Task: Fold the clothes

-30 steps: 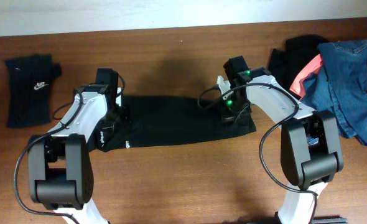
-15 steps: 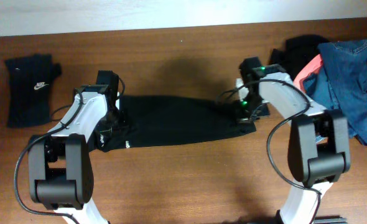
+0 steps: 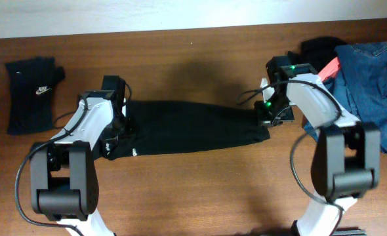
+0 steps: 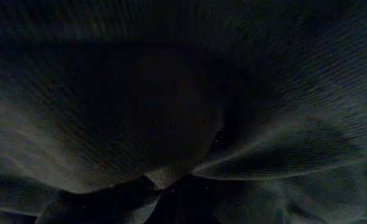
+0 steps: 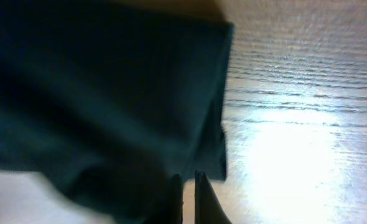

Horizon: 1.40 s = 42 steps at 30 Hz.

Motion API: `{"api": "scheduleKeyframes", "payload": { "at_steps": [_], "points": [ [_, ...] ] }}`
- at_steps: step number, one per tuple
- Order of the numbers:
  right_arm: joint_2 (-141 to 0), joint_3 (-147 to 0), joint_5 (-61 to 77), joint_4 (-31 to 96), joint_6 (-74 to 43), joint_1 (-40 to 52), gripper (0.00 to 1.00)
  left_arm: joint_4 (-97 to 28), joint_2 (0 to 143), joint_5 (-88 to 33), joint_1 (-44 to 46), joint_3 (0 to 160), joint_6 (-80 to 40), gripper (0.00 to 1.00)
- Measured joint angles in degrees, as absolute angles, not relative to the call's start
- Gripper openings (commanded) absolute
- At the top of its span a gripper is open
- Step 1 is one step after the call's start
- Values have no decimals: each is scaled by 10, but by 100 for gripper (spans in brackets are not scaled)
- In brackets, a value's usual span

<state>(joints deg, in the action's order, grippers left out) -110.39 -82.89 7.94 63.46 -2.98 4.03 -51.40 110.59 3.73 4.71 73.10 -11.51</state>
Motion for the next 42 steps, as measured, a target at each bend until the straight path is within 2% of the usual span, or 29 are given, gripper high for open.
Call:
{"api": "scheduleKeyframes", "payload": {
  "at_steps": [7, 15, 19, 26, 33, 38, 40, 42],
  "points": [
    [-1022, -842, 127, 632, -30, 83, 4, -506, 1106, 37, 47, 718, -115, 1],
    [-1026, -818, 114, 614, -43, 138, 4, -505, 1106, 37, 47, 718, -115, 1],
    [-1027, -774, 97, 592, -54, 138, 4, -504, 1106, 37, 47, 718, -115, 1],
    [-1032, -675, 86, 479, -60, 138, 4, -501, 1106, 37, 47, 717, -115, 1],
    [-1032, -635, 54, 445, -61, 138, 5, -499, 1106, 37, 47, 717, -115, 1],
    [-1032, -634, 27, 434, -62, 138, 13, -498, 1106, 37, 47, 717, -115, 1],
    [-1032, -634, 18, 425, -61, 136, 12, -495, 1106, 37, 47, 717, -115, 1],
    [-1032, -634, 13, 419, -60, 134, 6, -490, 1106, 37, 47, 717, -115, 1]
  ]
}}
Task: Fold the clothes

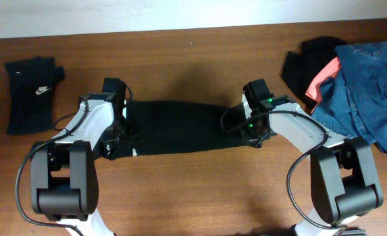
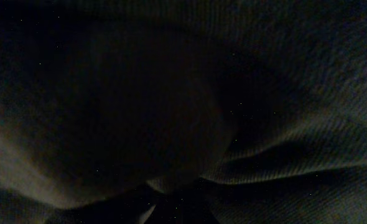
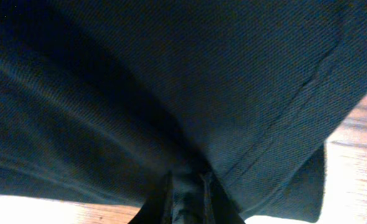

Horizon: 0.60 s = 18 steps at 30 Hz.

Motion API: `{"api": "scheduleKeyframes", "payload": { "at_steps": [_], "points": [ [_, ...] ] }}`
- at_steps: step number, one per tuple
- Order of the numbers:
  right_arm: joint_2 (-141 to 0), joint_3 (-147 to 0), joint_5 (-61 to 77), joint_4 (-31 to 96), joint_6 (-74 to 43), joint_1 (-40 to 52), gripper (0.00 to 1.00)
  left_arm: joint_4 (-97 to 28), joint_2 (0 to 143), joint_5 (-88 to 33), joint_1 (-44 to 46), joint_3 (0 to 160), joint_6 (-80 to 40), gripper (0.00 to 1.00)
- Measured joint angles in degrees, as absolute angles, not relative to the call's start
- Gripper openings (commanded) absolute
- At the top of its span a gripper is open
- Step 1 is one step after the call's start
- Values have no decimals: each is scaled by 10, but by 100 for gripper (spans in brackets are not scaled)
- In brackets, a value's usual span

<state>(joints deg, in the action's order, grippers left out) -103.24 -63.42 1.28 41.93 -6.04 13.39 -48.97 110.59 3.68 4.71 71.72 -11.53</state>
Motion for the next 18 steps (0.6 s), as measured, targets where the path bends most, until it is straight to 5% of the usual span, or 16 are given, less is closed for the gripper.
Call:
{"api": "scheduleKeyframes", "payload": {
  "at_steps": [6, 10, 14, 18],
  "points": [
    [-1031, -634, 23, 415, -61, 120, 7, -515, 1106, 10, 47, 743, -115, 0],
    [-1007, -634, 25, 406, -60, 119, 20, -532, 1087, -5, 47, 811, -115, 1],
    [-980, -634, 25, 402, -63, 117, 32, -556, 1027, -5, 46, 858, -111, 25],
    [-976, -634, 63, 400, -63, 118, 35, -587, 972, 5, 46, 875, -113, 33]
  ]
}}
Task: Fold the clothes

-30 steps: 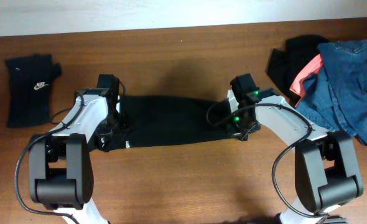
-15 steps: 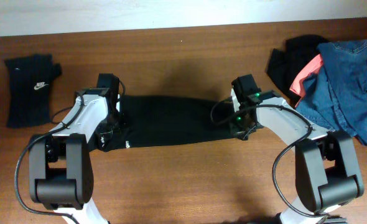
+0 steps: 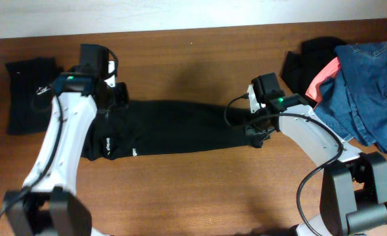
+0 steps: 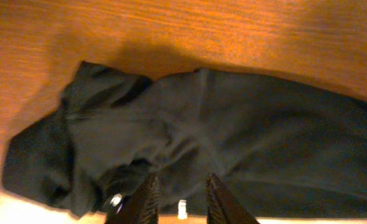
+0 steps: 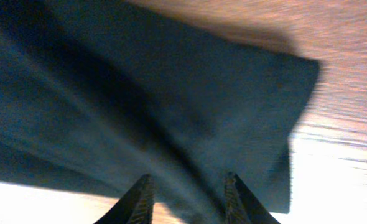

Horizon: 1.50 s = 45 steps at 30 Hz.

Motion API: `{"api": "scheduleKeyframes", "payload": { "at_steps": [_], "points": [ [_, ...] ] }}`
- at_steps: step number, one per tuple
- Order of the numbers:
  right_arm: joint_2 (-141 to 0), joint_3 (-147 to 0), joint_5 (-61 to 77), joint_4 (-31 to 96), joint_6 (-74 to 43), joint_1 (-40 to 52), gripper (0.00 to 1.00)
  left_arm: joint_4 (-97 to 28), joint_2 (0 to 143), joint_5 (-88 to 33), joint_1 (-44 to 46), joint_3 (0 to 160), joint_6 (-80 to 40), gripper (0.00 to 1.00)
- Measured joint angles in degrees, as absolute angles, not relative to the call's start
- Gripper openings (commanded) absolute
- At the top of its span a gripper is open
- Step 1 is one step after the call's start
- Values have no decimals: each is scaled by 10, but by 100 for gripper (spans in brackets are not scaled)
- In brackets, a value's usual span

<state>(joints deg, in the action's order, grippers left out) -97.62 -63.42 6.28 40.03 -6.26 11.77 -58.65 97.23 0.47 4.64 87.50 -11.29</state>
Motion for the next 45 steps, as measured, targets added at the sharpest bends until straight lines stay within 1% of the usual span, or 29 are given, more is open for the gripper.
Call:
{"api": "scheduleKeyframes", "payload": {
  "at_steps": [1, 3, 5, 6, 7, 8, 9, 10, 11, 14, 22, 26, 28, 34, 37, 42, 45],
  "points": [
    [-976, -634, 79, 398, -65, 118, 36, -594, 965, 7, 46, 877, -112, 36],
    [-976, -634, 109, 389, -77, 118, 36, -598, 962, 10, 46, 876, -113, 39],
    [-976, -634, 125, 383, -91, 121, 36, -594, 963, 11, 46, 870, -113, 39],
    [-976, -634, 133, 376, -99, 124, 36, -591, 963, 11, 46, 865, -113, 37],
    [-976, -634, 135, 373, -101, 125, 35, -586, 963, 11, 46, 860, -113, 27],
    [-976, -634, 136, 369, -105, 129, 31, -576, 963, 11, 46, 855, -113, 5],
    [-976, -634, 136, 364, -107, 132, 24, -565, 963, 12, 46, 849, -112, 1],
    [-976, -634, 136, 359, -108, 136, 18, -552, 963, 14, 46, 842, -115, 1],
    [-976, -634, 136, 354, -111, 140, 15, -541, 963, 16, 46, 834, -113, 1],
    [-976, -634, 136, 345, -117, 150, 10, -507, 964, 20, 46, 811, -114, 1],
    [-980, -634, 114, 342, -116, 158, 11, -423, 1002, 27, 46, 738, -114, 1],
    [-987, -634, 108, 342, -116, 158, 13, -404, 1040, 48, 46, 707, -114, 1],
    [-987, -634, 105, 342, -116, 158, 16, -396, 1060, 55, 46, 698, -114, 1],
    [-988, -634, 101, 338, -115, 158, 16, -370, 1103, 65, 47, 689, -118, 1],
    [-990, -634, 100, 338, -115, 158, 17, -375, 1103, 65, 47, 692, -118, 1],
    [-991, -634, 100, 338, -115, 158, 17, -437, 1099, 65, 46, 728, -129, 1],
    [-992, -634, 100, 337, -116, 158, 22, -443, 1072, 67, 46, 744, -132, 0]
  ]
}}
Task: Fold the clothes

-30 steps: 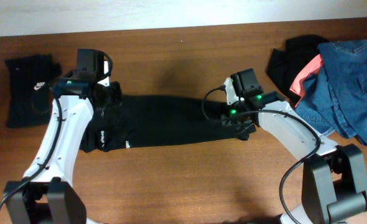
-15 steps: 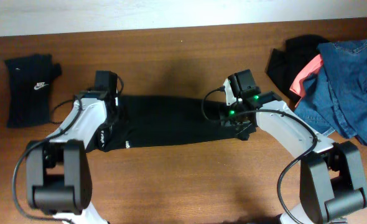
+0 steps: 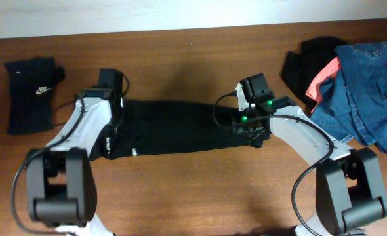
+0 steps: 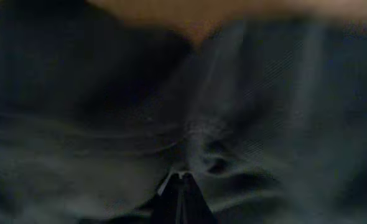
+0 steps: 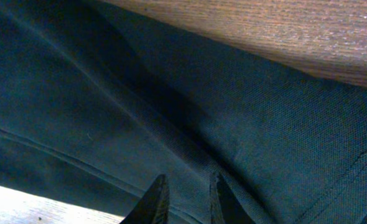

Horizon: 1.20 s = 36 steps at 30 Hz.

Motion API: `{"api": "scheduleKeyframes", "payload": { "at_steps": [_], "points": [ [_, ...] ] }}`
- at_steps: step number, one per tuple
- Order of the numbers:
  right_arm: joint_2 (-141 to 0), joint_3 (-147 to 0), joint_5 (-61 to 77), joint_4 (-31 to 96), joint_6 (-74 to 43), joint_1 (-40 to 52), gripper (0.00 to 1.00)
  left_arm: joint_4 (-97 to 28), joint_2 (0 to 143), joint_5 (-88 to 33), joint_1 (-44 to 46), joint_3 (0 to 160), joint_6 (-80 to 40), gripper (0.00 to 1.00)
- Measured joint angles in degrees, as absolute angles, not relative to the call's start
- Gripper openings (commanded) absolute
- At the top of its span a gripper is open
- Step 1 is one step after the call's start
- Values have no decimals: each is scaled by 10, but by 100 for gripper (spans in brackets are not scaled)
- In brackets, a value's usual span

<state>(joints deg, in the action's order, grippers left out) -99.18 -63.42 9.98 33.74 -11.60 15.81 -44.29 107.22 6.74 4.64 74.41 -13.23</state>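
A long black garment point(image 3: 180, 128) lies flat across the middle of the wooden table point(image 3: 193, 196). My left gripper point(image 3: 117, 110) is down on its left end. In the left wrist view the left gripper point(image 4: 182, 179) has its fingers pressed together with puckered black cloth around the tips. My right gripper point(image 3: 244, 124) is on the garment's right end. In the right wrist view the right gripper point(image 5: 186, 186) is open, its two fingers a little apart and low against the cloth.
A folded black piece with a white logo point(image 3: 31, 92) lies at the far left. At the far right is a heap of clothes: blue denim point(image 3: 367, 78), a coral piece point(image 3: 321, 75) and black cloth point(image 3: 305, 56).
My left gripper was open and raised beyond the garment's left end; now it is down on that end and shut. My right gripper has come lower and its fingers stand closer together.
At first both grippers were shut on the ends of the stretched-out garment. Then the right gripper and the right end stood further left. After that both grippers were open and off the cloth. Now both are down on it again, the left one shut.
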Motion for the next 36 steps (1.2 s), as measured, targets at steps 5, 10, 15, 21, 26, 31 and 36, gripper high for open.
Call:
{"api": "scheduleKeyframes", "payload": {
  "at_steps": [5, 10, 15, 21, 26, 31, 36],
  "points": [
    [-992, -634, 97, 331, -114, 158, 25, -432, 1013, 112, 46, 761, -140, 1],
    [-993, -634, 91, 328, -114, 158, 29, -418, 1016, 142, 43, 759, -150, 1],
    [-993, -634, 89, 327, -114, 158, 33, -404, 1068, 152, 43, 759, -161, 1],
    [-993, -634, 89, 327, -114, 158, 43, -400, 1143, 160, 42, 756, -164, 1],
    [-993, -634, 89, 327, -115, 158, 56, -421, 1145, 166, 40, 764, -166, 1],
    [-993, -634, 86, 327, -113, 158, 70, -486, 1133, 165, 37, 790, -181, 0],
    [-993, -634, 86, 327, -113, 158, 71, -498, 1045, 138, 52, 809, -190, 3]
  ]
}}
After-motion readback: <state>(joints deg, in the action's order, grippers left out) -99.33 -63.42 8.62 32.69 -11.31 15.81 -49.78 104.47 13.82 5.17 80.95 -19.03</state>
